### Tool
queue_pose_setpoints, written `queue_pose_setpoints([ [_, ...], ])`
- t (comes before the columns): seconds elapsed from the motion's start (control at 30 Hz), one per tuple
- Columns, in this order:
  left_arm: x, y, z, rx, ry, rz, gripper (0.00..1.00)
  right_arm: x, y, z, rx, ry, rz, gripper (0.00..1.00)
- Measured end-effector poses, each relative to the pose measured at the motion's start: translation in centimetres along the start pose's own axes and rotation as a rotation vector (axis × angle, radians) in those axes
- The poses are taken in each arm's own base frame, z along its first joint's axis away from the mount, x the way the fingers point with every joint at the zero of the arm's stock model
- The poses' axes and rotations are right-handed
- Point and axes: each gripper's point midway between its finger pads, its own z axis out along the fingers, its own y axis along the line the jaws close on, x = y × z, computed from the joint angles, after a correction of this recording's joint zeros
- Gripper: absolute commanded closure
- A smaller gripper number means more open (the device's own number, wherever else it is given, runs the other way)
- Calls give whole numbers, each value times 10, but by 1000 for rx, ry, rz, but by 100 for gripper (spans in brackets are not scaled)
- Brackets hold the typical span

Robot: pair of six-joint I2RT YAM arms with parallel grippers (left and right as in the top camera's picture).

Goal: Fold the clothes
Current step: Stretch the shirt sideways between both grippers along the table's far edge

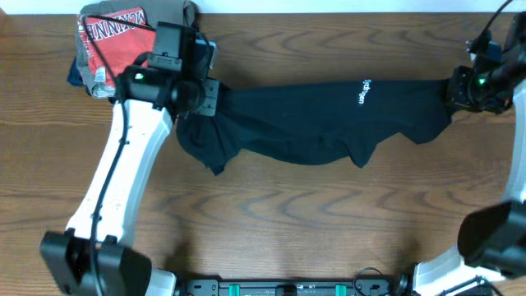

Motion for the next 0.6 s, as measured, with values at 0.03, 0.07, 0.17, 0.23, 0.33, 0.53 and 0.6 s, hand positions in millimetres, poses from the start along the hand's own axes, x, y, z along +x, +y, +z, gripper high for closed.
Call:
queue_pose_setpoints([
  [0.03, 0, 0, 8, 1, 9, 0, 94, -2, -2, 9, 2, 15, 4, 99],
  [0.07, -1, 0, 15, 2, 15, 0, 94, -4, -4, 17, 3, 27, 6, 99],
  [0.17, -6, 2, 42, 3, 26, -1, 94, -14, -11, 46, 4, 45, 13, 99],
  [0.23, -9, 3, 62, 3, 34, -2, 94, -22, -15, 65, 3, 45, 13, 99],
  [0.33, -14, 5, 97, 4, 39, -1, 94, -37, -20, 95, -5, 28, 10, 99],
  [0.53, -17, 10, 161, 0, 36, 0, 94, -58, -22, 149, -32, -3, -9, 99],
  [0.6, -18, 12, 179, -6, 26, 1, 83, -65, -20, 163, -35, -20, -17, 70],
])
